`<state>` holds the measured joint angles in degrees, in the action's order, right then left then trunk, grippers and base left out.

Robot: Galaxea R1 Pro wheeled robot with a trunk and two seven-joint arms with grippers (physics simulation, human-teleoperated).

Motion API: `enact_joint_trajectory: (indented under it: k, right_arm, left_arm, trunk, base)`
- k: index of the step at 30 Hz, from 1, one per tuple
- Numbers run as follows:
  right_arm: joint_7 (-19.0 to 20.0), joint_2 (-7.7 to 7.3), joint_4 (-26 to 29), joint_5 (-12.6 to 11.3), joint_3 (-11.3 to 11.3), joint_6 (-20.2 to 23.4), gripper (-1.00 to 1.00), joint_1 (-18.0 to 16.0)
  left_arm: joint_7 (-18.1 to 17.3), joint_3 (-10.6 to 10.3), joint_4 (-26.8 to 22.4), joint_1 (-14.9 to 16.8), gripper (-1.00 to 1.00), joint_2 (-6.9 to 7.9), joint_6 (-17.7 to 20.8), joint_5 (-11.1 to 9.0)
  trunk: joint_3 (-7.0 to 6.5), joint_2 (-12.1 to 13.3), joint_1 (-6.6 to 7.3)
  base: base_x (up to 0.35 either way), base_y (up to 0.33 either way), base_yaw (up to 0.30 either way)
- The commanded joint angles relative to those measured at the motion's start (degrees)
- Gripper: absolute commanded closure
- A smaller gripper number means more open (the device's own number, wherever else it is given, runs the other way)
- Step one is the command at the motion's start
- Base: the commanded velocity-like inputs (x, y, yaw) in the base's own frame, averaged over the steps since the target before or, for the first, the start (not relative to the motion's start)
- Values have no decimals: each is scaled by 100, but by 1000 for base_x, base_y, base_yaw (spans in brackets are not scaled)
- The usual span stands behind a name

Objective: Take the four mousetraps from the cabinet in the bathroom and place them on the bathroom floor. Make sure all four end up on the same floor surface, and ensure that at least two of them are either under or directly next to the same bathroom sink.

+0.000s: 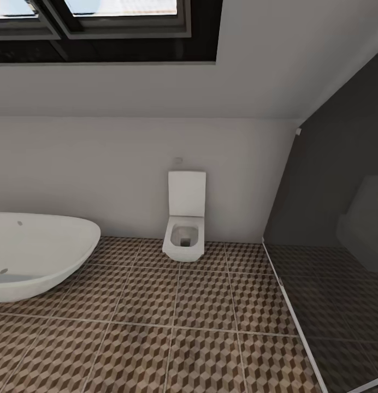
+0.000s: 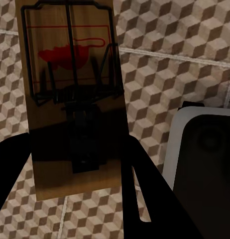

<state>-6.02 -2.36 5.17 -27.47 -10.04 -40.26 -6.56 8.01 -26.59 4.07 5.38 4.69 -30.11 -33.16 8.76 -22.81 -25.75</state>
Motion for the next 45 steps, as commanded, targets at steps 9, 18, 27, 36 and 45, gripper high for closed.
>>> enact_joint_trajectory:
  k: [9, 18, 27, 36, 45]
  right_arm:
    - [-49, -1, 4, -15, -51, -9, 100, -3]
    - [-49, -1, 4, -13, -51, -9, 100, -3]
    - [-49, -1, 3, -13, -52, -9, 100, -3]
    - [-49, -1, 3, -13, -52, -9, 100, -3]
    - [-49, -1, 2, -13, -51, -9, 100, -3]
  left_arm:
    - [34, -40, 14, 7, 100, -3, -21, 12]
    - [34, -40, 14, 7, 100, -3, -19, 12]
    - [34, -40, 14, 7, 100, -3, -18, 12]
    - [34, -40, 14, 7, 100, -3, -20, 12]
    - [34, -40, 14, 7, 100, -3, -20, 13]
  trunk:
    - [11, -11, -3]
    - [11, -11, -3]
    - [11, -11, -3]
    - [11, -11, -3]
    - [11, -11, -3]
  base:
    - [0, 0, 0]
    - [0, 0, 0]
    - [0, 0, 0]
    - [0, 0, 0]
    - [0, 0, 0]
